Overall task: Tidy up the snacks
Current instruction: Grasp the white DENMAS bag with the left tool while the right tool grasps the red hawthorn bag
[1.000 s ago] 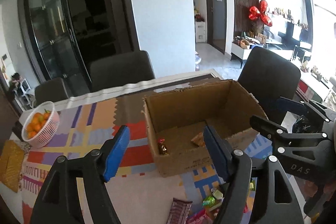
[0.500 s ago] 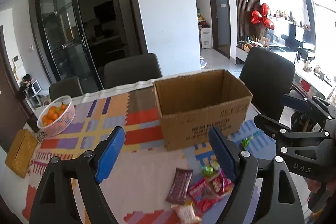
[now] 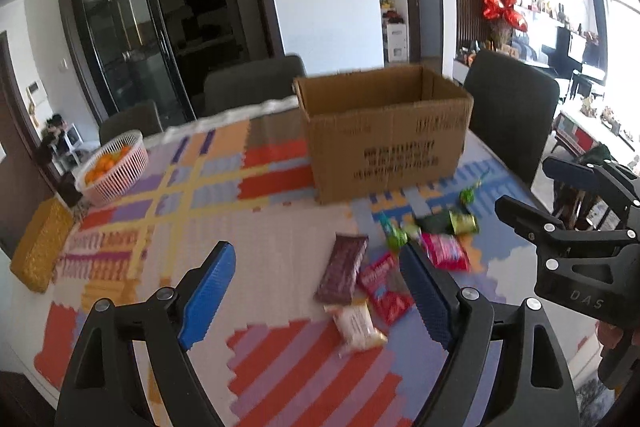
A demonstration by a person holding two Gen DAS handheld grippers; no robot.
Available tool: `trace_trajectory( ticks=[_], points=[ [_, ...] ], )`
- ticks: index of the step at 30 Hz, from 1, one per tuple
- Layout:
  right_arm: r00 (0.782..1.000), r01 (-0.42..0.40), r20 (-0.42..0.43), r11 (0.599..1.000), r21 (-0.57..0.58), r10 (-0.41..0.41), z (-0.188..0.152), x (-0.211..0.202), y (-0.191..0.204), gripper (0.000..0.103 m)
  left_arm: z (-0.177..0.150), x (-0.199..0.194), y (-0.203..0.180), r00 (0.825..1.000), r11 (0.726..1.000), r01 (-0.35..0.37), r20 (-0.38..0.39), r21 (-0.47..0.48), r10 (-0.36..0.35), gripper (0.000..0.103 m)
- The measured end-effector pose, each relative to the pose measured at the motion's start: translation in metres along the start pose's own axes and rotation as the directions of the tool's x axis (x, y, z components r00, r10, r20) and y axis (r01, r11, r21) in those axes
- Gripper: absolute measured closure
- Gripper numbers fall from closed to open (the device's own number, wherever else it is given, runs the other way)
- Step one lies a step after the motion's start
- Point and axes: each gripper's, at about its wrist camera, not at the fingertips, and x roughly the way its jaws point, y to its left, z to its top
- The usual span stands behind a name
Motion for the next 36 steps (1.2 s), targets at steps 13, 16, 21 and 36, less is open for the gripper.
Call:
trace_trajectory(
  ticks=[13, 16, 21, 36],
  points=[
    [0.983, -0.051, -0.18, 0.995, -0.08, 0.036, -0.039, 0.042, 0.006, 0.027, -0.045, 0.051, -0.01, 0.985, 0.999, 0.025, -0.17, -0.041, -0.032, 0.019],
    [0.973, -0.061, -0.228, 0.993, -0.102, 0.036, -0.042, 0.06, 0.005, 0.027, -0.051, 0.068, -0.011, 0.976, 0.998, 0.018, -0.215, -0.06, -0.03, 0.021],
    [0.946, -0.088, -0.322, 0.988, -0.124, 0.043, -0.051, 0.092, 0.005, 0.027, -0.055, 0.087, -0.009, 0.963, 0.994, 0.002, -0.266, -0.105, -0.03, 0.024],
    [0.892, -0.198, -0.439, 0.967, -0.157, 0.111, -0.05, 0.139, 0.006, 0.037, -0.059, 0.12, -0.017, 0.935, 0.987, 0.051, -0.342, -0.151, -0.1, 0.037]
  ],
)
